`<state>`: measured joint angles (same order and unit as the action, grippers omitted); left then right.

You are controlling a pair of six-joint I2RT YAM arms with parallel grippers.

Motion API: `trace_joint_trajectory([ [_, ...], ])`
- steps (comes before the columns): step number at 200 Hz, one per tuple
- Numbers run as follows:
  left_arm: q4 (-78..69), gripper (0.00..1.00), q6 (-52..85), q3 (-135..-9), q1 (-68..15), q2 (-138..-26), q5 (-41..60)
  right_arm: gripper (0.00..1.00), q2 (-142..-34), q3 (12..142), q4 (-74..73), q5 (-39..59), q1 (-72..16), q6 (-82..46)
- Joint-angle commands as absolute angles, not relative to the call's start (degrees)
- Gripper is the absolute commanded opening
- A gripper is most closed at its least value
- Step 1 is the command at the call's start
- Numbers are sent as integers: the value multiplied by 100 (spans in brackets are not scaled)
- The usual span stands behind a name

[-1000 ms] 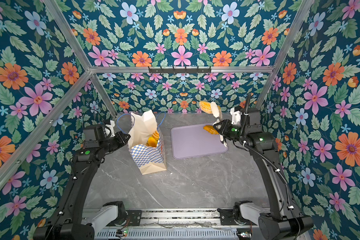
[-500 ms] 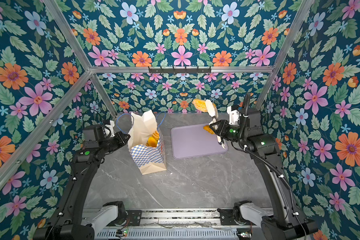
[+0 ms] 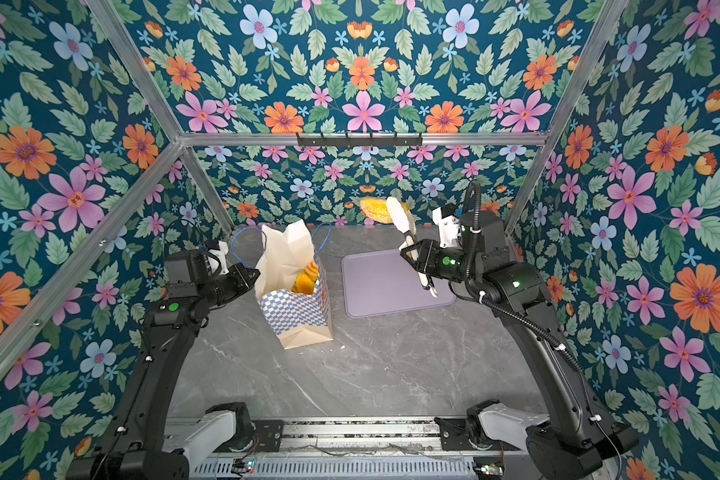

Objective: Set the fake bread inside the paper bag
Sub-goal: 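Swing the held bun with the right gripper over the bag opening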

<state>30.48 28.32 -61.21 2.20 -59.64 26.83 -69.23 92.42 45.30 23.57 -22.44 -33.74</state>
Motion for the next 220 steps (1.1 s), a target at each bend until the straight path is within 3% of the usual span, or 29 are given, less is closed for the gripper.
trace_joint_trajectory([
  [1, 3004, 11, 2847, -6108, 220, -5944, 2661, 36, -6987, 9366, 4421, 2196, -2415, -3218],
  [220, 2997, 11, 2865, -6011, 220, -5894, 2646, 36, -8791, 11427, 5248, 1003, -4684, -2368],
])
